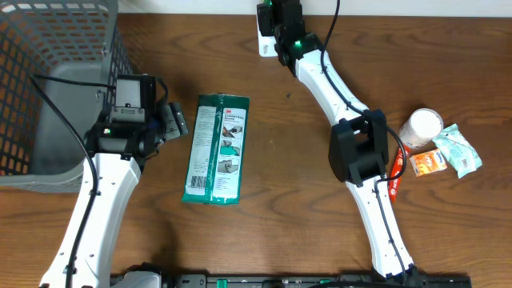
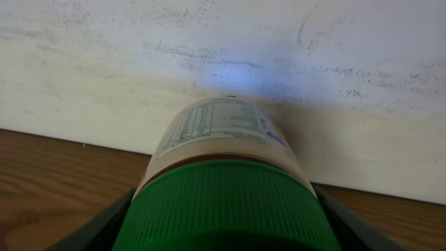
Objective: Scan the item barcode
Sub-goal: 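Carry the green jar with the right gripper to the white scanner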
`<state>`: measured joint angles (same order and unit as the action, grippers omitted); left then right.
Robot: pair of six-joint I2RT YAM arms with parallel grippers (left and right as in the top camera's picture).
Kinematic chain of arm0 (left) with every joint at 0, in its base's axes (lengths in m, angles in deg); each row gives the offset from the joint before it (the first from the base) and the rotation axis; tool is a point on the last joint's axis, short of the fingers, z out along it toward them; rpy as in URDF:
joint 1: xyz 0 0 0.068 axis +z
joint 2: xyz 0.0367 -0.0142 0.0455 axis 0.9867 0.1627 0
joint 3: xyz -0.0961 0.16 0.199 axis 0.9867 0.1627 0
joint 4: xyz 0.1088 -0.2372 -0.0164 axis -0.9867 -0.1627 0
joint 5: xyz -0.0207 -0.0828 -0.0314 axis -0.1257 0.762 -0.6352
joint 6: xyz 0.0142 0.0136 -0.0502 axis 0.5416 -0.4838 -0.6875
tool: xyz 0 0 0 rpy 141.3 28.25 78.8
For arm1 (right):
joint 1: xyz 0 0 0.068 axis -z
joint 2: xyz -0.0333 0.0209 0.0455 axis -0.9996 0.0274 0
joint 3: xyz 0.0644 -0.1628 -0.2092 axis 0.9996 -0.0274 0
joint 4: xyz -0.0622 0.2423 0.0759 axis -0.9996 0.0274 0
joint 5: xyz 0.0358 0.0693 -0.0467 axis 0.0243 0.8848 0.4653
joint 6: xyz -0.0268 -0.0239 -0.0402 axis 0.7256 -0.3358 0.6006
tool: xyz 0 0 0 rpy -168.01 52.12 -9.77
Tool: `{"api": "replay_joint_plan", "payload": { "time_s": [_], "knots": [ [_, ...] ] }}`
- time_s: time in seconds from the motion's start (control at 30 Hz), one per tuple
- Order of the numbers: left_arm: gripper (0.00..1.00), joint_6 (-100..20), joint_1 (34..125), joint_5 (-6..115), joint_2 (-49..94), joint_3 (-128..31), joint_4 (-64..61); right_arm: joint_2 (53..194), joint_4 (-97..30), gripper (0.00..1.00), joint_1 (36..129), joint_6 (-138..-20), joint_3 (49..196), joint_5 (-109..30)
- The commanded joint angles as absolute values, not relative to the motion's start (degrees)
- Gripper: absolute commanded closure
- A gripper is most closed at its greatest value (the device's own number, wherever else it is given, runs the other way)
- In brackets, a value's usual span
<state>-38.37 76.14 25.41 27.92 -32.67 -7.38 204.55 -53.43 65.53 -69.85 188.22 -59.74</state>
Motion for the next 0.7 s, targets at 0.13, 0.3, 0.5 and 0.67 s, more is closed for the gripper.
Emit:
{"api": "replay_joint_plan", "payload": {
  "time_s": [0.13, 0.3, 0.5, 0.67],
  "knots": [
    [0.15, -38.24, 76.39, 24.89, 27.83, -32.59, -7.4, 204.31, -52.93, 0.99, 65.18, -71.36, 189.16, -60.75],
    [0.15, -38.24, 76.39, 24.89, 27.81, -32.59, -7.4, 204.31, -54.59, 0.99, 65.18, -71.86, 189.16, -63.61],
    [0.15, -38.24, 76.39, 24.89, 27.81, -32.59, -7.4, 204.31, -59.37, 0.99, 64.7, -71.67, 189.16, -65.95],
    [0.15, -38.24, 76.39, 24.89, 27.81, -32.59, -7.4, 204.75, -60.23, 0.99, 64.16, -71.71, 189.16, -67.17]
  ]
}}
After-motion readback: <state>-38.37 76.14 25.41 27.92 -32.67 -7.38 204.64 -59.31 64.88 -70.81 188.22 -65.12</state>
